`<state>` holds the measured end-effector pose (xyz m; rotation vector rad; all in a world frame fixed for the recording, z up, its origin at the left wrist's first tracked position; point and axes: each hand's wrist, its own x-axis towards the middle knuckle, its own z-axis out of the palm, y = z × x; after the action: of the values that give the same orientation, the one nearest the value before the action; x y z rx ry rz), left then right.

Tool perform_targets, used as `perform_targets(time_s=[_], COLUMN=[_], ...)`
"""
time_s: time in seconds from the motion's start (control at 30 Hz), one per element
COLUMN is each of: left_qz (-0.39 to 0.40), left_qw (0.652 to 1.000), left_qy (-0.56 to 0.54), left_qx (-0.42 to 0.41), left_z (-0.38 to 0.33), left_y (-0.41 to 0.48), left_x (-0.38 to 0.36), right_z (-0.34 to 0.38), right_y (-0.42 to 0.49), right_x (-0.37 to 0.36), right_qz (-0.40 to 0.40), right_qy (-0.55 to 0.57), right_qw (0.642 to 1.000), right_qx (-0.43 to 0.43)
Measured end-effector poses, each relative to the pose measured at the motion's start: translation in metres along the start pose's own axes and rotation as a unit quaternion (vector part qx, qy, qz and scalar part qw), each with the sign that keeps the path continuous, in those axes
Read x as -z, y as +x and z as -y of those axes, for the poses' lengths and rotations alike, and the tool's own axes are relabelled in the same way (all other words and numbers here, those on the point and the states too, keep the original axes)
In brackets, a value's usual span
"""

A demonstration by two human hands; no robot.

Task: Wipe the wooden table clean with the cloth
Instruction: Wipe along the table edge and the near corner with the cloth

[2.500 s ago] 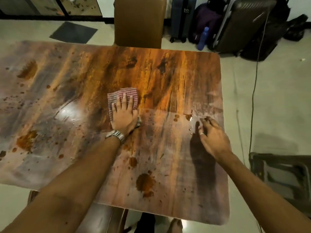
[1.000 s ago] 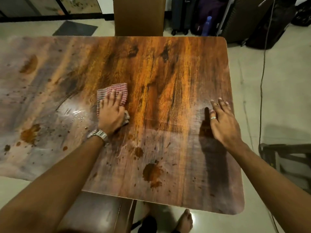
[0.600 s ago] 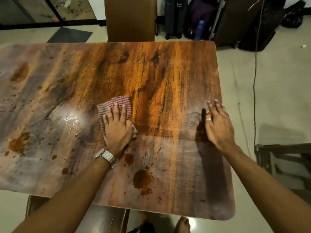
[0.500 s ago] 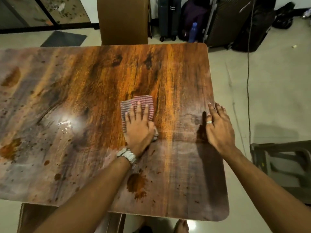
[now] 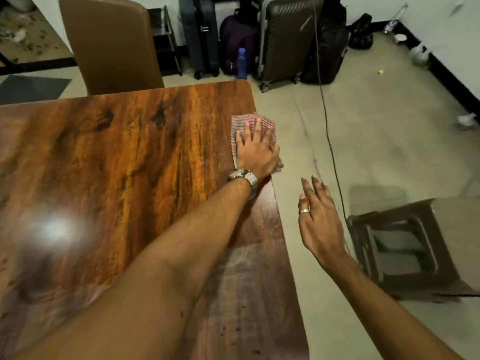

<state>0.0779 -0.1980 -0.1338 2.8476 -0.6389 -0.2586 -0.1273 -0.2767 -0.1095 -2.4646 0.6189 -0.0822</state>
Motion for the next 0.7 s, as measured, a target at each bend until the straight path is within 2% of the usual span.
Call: perform_targets(time_s=[0.17, 0.3, 0.47, 0.6, 0.7], left_qz=[0.002, -0.015, -0.012, 0.01, 0.062], left_qw=[1.0, 1.0, 1.0, 1.0, 0.997], left_qy=[0.008, 0.004, -0.007, -0.015, 0.044], left_qx=[0.029, 0.022, -0.008, 0.0, -0.031], left_z=[0.013, 0.013, 0.0, -0.025, -0.043], left_y=[0.077, 0.071, -0.016, -0.112, -0.189], left_x=[0.015, 0.01, -0.001, -0.018, -0.028], right_z=[-0.005, 0.002, 0.014, 0.026, 0.031], right_y=[0.008, 0.016, 0.019, -0.008, -0.041], right_x=[-0.004, -0.011, -0.008, 0.001, 0.006], right_qz=[-0.003, -0.006, -0.006, 0.005, 0.022], right_qy=[0.003, 0.004, 0.002, 0.002, 0.006], right_qw=[1.0, 1.0, 1.0, 1.0, 0.999], right_qx=[0.009, 0.024, 0.006, -0.005, -0.026])
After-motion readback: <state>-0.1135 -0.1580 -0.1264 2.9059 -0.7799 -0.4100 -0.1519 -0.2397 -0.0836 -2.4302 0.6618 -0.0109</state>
